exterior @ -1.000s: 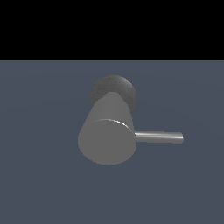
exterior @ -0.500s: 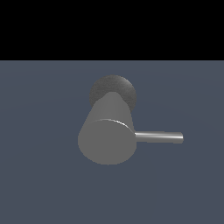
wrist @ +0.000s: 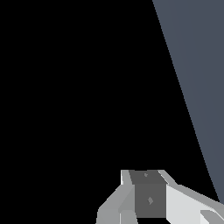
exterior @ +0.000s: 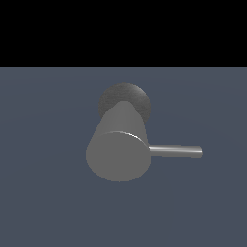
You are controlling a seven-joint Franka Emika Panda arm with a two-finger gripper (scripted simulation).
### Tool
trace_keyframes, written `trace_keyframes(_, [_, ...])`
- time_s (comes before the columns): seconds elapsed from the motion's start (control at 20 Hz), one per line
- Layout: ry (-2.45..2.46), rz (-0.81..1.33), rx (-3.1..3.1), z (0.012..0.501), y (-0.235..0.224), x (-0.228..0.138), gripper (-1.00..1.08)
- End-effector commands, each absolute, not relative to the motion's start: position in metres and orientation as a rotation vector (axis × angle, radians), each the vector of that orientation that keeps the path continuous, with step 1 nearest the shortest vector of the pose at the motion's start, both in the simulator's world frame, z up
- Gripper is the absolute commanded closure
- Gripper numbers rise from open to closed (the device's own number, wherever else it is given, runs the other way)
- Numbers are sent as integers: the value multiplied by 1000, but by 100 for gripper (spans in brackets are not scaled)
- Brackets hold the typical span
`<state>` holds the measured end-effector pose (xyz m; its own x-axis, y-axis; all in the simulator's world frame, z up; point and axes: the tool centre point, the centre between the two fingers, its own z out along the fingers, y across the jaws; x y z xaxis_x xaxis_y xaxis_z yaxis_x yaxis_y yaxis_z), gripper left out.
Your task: Turn on the faucet by rotating a designated handle.
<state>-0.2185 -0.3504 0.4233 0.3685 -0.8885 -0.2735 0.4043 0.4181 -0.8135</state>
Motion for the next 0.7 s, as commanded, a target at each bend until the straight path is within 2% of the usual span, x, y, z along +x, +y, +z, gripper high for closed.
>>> trace_keyframes(0.0, [871,-897,-633,392,-357,-215,108])
trace_keyframes(0.35, [1074,-767,-416,298,-352,-202,108])
trace_keyframes(0.65, [1246,-609,-258,217,-321,-192,108])
